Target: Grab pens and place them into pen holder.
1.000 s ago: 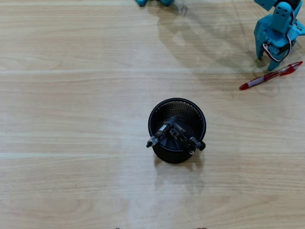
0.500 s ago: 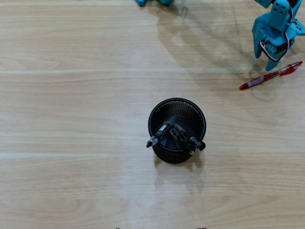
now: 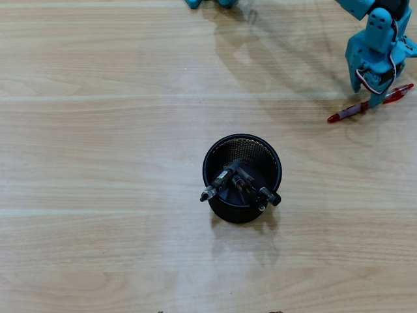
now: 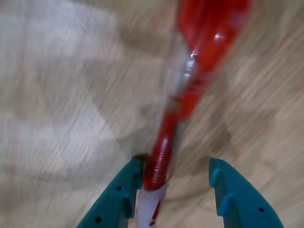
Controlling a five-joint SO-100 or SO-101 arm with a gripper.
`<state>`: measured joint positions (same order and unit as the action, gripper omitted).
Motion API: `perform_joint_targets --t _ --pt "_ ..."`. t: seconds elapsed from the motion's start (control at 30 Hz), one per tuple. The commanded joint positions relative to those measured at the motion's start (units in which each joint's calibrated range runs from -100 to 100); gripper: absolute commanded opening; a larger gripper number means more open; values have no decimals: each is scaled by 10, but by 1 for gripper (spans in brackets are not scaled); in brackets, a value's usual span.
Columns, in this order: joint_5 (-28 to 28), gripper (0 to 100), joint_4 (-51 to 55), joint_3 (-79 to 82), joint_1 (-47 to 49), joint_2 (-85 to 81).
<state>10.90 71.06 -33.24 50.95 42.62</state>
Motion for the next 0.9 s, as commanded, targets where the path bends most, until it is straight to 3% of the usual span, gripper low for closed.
perform_joint_targets --t 0.0,0.17,0.4,0.53,0.73,0.87 --pt "2 14 22 -99 -15 44" --pt "7 2 46 -128 -16 60" --pt "76 2 203 -212 -47 -19" --pt "90 2 212 -304 -103 -146" --pt "168 2 32 -333 -271 -296" --pt "298 2 -163 -113 -387 -346"
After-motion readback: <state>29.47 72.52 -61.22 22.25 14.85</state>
